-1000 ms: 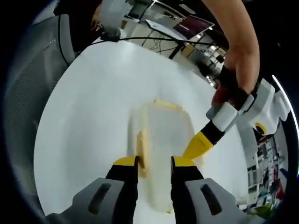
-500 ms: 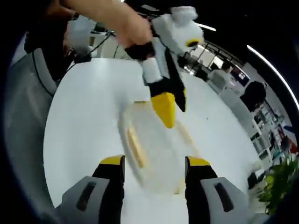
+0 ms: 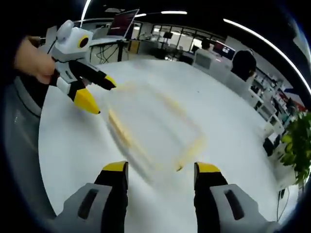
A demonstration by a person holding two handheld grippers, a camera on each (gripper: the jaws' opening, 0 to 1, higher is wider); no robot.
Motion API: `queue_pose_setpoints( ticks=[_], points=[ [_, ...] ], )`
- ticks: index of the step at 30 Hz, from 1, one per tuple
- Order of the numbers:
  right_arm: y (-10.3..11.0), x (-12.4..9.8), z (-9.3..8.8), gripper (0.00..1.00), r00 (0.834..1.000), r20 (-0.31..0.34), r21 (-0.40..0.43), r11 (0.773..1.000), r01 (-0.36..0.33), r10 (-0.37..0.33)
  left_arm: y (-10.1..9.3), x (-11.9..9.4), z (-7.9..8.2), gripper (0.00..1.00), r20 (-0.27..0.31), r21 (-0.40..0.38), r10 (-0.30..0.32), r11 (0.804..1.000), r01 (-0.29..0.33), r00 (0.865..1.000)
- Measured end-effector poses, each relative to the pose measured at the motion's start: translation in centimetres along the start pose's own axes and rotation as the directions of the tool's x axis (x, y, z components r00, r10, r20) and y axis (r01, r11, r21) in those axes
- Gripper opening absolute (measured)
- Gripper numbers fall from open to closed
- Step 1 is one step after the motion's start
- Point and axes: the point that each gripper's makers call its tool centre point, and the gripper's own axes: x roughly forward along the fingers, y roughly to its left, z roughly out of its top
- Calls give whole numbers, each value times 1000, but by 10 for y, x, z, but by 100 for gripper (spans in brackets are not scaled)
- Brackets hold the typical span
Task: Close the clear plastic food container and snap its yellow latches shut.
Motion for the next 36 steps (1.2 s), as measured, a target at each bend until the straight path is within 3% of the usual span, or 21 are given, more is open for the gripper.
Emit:
queue_pose_setpoints(
  ticks=[12, 22, 36],
  points=[
    [2, 16, -19, 50, 999, -24, 21, 999, -28, 28, -1, 15, -10, 49, -29, 14, -4, 1000, 4, 1000],
    [6, 25, -22, 50, 999, -17, 37, 998, -48, 49, 1, 20, -15, 48, -36, 29, 9, 1000, -8, 999],
    [11, 32, -18, 40, 998, -8, -29, 997, -65, 64, -3, 26, -17, 41, -44, 111, 17, 994, -12, 999]
  ],
)
